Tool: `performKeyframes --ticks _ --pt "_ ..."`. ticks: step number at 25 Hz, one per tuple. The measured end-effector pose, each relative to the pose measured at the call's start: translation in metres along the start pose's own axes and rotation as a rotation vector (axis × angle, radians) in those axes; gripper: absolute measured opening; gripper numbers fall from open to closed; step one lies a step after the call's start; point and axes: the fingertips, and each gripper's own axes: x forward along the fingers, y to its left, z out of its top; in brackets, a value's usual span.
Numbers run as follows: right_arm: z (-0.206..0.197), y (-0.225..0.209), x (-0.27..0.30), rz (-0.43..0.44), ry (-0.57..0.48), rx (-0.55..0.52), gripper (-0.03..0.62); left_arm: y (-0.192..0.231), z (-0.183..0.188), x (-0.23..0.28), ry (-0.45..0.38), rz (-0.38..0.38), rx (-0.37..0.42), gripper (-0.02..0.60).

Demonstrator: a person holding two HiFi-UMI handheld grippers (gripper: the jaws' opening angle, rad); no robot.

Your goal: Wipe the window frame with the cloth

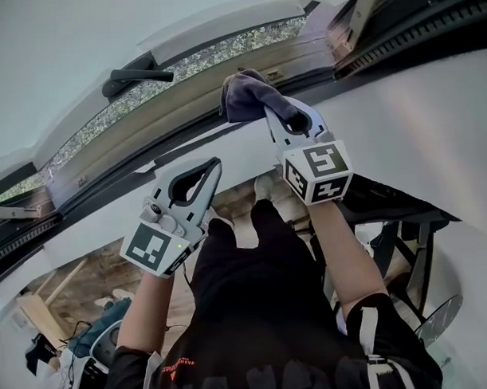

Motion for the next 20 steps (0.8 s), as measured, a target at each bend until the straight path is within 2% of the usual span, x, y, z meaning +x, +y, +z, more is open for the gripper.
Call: performKeyframes --ticks 4,7,20 --pt "0.002 -0.016 -0.005 -0.02 -0.008 0.011 0.061 -0.004 0.005 0.013 -0.022 -0.018 0.02 0.02" --pt "0.002 -0.03 -0.009 -0.04 -0.013 0.02 0.061 -0.007 0.003 0.021 -0.007 -0.026 0.027 0.02" --pt "0.004 -0.074 -0.021 -0.095 -0.027 0.048 0.061 -0.017 0.004 0.044 0.009 -0.045 0.009 0.02"
